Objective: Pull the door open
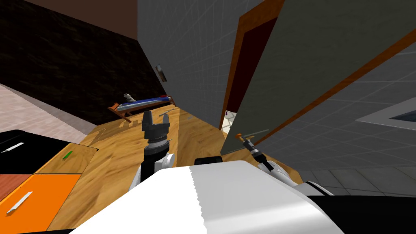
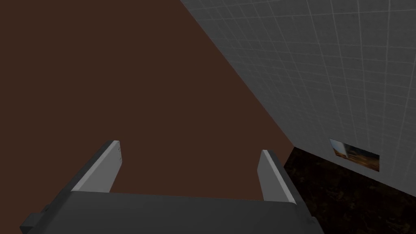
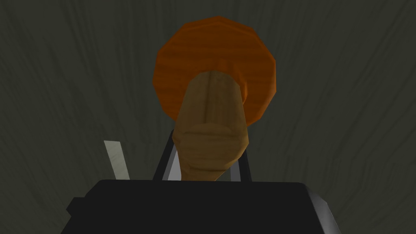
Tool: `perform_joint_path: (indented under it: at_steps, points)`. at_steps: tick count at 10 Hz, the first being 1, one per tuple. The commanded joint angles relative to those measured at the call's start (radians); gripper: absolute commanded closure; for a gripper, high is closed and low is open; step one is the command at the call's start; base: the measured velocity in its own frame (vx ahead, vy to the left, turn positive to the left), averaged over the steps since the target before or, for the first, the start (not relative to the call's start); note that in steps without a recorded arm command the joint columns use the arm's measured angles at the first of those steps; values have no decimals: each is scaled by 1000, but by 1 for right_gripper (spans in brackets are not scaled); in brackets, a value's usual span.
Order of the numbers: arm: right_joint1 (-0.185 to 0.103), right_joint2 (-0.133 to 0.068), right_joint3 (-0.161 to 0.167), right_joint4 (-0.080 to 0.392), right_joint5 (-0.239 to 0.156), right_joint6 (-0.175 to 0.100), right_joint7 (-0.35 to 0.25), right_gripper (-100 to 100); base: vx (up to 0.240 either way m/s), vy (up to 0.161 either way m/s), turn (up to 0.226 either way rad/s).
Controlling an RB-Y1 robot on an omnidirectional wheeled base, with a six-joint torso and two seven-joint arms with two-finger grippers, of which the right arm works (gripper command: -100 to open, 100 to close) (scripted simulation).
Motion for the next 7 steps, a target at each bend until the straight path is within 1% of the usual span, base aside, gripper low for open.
perform_joint_path:
  at_steps: [1, 5, 7]
  points:
    - [1, -4, 1, 8, 0, -15, -2, 100, -220, -93, 202]
    - [7, -12, 5, 33, -1, -53, -8, 100, -199, -94, 189]
    - [9, -16, 7, 43, -1, -68, -10, 100, -173, -74, 112]
